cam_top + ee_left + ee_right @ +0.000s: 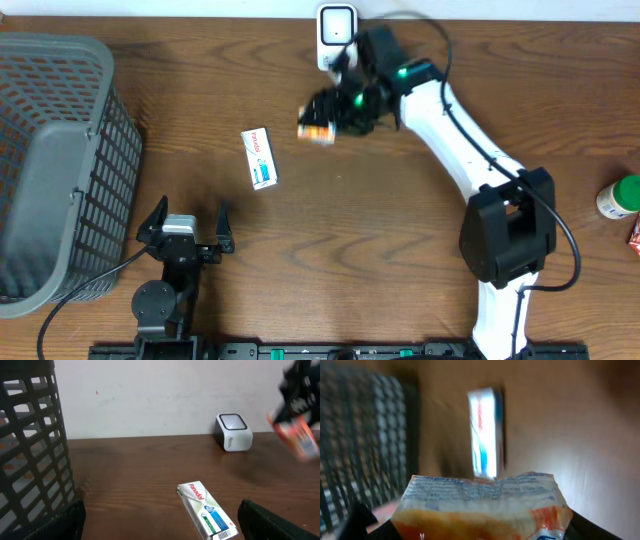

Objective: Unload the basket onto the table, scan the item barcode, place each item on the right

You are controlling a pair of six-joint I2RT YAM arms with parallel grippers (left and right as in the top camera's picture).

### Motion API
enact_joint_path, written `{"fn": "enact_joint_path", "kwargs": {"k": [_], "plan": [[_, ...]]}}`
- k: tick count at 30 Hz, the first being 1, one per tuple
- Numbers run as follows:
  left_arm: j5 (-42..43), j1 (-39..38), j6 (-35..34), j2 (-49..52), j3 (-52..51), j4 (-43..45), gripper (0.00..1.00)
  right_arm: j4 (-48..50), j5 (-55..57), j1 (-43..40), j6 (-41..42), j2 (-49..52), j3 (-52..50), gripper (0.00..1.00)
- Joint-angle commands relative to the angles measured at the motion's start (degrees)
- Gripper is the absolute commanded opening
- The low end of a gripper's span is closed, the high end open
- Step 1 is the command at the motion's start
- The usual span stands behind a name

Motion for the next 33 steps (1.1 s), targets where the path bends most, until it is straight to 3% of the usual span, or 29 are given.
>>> {"fn": "enact_joint_path", "kwargs": {"k": [1, 13, 23, 26, 33], "plan": [[-0.50, -0.07, -0.28, -0.33, -0.04, 0.17, 0.96, 3.43, 6.86, -1.40, 1.88, 0.11, 4.33, 0.68], [-0.50, -0.07, -0.28, -0.35, -0.04, 0.17, 0.96, 29.46, 29.38, -1.75, -2.16, 2.86, 5.09, 0.72], [-0.50, -0.07, -0.28, -0.33, -0.04, 0.17, 0.96, 47.28, 39.01, -1.73, -9.01, 11.50, 5.42, 0.70], [-0.50, -0.07, -0.28, -0.33, -0.04, 0.17, 0.96, 48.98, 39.34, -1.62, -9.35, 13.70, 5.64, 0.70], [-0.50, -0.07, -0.28, -0.33, -0.04, 0.15, 0.96, 43.06, 38.91, 1.20, -11.72, 11.67, 5.66, 0.79]]}}
